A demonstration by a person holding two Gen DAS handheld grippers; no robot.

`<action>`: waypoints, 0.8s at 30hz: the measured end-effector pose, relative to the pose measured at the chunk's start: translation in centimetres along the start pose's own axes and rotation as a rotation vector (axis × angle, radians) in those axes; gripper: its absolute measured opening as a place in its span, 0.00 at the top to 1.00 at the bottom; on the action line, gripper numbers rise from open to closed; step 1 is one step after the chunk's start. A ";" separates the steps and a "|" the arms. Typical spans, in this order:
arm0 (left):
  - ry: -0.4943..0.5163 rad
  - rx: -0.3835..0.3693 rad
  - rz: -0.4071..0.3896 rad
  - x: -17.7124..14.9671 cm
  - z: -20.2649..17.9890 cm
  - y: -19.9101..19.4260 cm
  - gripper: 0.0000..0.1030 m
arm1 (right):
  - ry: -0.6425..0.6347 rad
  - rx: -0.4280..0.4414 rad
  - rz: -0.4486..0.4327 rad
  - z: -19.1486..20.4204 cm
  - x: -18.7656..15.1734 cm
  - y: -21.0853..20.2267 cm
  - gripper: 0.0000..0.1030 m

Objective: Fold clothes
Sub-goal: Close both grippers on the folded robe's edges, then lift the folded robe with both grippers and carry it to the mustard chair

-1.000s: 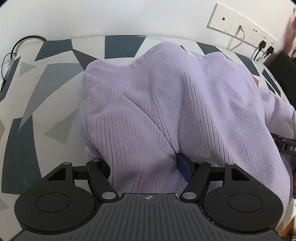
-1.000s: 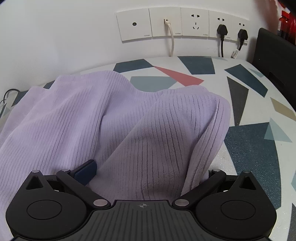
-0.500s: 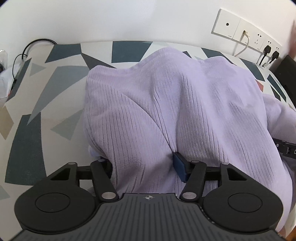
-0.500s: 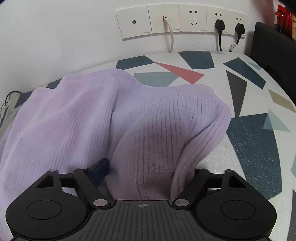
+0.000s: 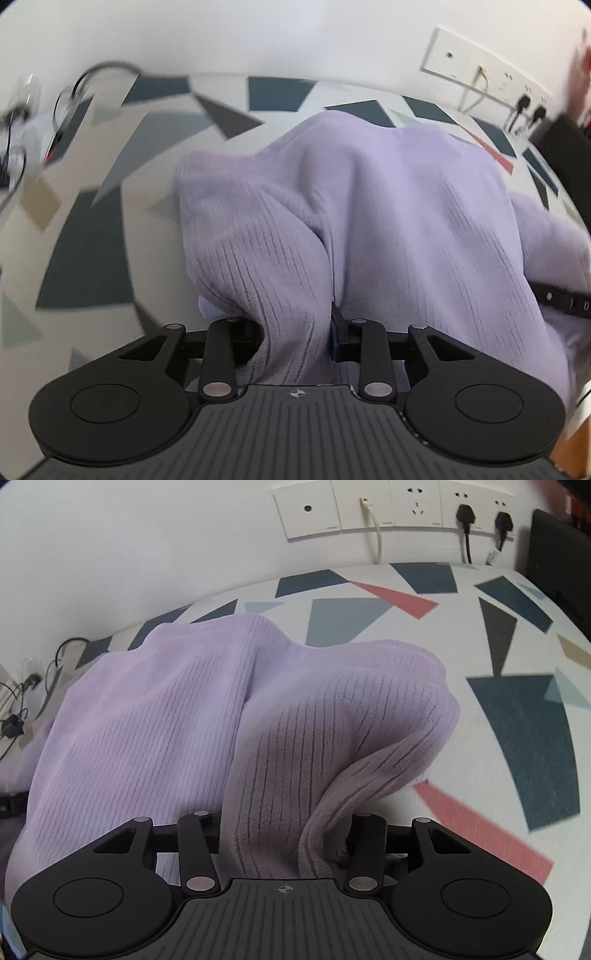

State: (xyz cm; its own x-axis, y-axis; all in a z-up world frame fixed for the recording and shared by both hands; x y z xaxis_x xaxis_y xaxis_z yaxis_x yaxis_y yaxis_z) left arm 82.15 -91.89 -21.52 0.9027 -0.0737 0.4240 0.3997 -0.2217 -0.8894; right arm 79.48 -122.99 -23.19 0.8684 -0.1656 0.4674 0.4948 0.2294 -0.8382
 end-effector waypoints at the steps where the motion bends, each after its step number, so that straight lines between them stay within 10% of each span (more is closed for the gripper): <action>1: -0.008 -0.007 0.009 0.1 0.2 0.0 0.69 | 0.015 0.003 -0.003 -0.1 -0.1 -0.1 0.57; 7: 0.030 0.013 0.017 0.2 0.0 0.5 0.66 | 0.019 -0.006 0.002 -0.2 0.2 0.2 0.50; 10: 0.021 0.008 0.023 0.2 0.5 0.7 0.54 | 0.025 -0.026 0.002 -0.5 0.3 0.2 0.40; 13: 0.057 0.061 0.018 0.1 1.7 0.5 0.20 | 0.028 -0.063 0.007 -0.8 0.3 0.2 0.22; 24: 0.040 0.022 0.066 0.0 1.9 2.0 0.01 | -0.022 -0.093 0.018 -0.7 0.5 1.0 0.05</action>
State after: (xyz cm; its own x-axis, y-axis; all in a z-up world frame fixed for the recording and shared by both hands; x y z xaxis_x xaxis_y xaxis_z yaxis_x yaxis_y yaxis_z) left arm 83.24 -90.44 -23.59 0.9201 -0.1262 0.3708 0.3436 -0.1940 -0.9188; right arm 80.38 -123.54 -24.04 0.8781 -0.1412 0.4573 0.4751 0.1416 -0.8685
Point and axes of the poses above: each gripper's, at about its wrist camera, not at the fingertips, and y roughly the way its jaws point, z to its left, x to its top, the point moved 5 cm from there along y, roughly the way its jaws point, and after that the axes turned 5 degrees about z, right-handed, at the moved point
